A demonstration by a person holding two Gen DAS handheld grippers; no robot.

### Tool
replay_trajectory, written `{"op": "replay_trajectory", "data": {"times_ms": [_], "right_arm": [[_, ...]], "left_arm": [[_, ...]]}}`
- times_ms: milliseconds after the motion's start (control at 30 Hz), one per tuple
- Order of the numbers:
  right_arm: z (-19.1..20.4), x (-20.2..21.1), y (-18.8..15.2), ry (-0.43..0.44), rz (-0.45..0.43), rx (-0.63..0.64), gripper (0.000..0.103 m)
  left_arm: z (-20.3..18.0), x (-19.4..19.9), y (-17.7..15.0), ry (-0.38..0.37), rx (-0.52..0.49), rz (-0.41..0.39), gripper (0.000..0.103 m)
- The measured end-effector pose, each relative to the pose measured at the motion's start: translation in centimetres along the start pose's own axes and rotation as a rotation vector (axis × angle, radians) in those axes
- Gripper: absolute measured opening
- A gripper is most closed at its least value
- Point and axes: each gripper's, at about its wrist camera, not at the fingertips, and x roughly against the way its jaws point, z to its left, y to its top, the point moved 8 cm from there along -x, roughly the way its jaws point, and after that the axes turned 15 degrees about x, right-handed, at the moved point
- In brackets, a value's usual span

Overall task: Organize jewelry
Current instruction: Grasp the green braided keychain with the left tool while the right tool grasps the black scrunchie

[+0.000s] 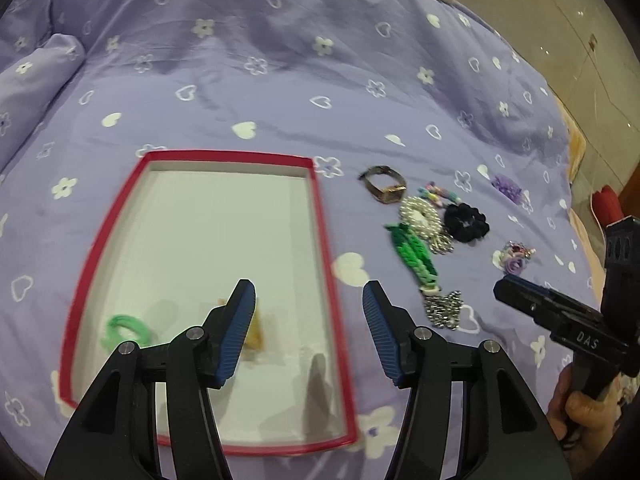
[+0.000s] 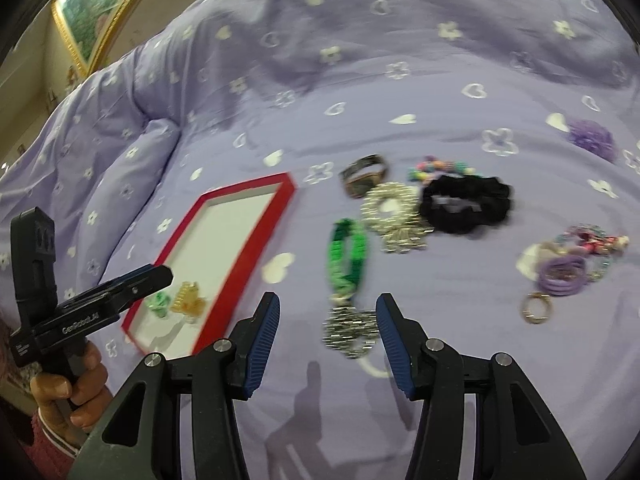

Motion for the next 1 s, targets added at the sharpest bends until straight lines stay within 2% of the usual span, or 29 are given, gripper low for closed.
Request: {"op": "replay_trajectory", "data": {"times_ms": [333, 600, 833, 933, 967, 1000], "right_arm": [[-6.9, 1.6, 0.9, -0.100, -0.032, -0.082, 0.053], [-11.9, -0.6, 2.2, -0.159, -0.009, -0.129, 0.053], [-14.2, -3.6, 2.0, -0.161, 0.030, -0.169, 0.053], [-14.6, -4.8, 1.6, -0.159, 0.053, -0.174, 0.052], [-14.6, -5.1, 1.5, -0.162, 0.058, -0.171, 0.051], [-14.7, -5.2, 1.5, -0.165, 0.055, -0.165, 0.047]], "left_arm": [[-5.8, -3.3, -0.6, -0.037, -0.078, 0.072, 0.057], [-8.9, -8.0, -1.0, -0.049, -0.104, 0.166, 0.057], [-9.9, -11.8, -1.7, -0.005, -0.139, 0.221, 0.057], [-10.1, -12.9, -2.2, -0.013, -0.137, 0.247, 0.049], [-10.2, -12.9, -2.3, -0.014, -0.140, 0.244, 0.042], [-10.4, -12.8, -2.4, -0.027, -0.147, 0.246, 0.028]]}}
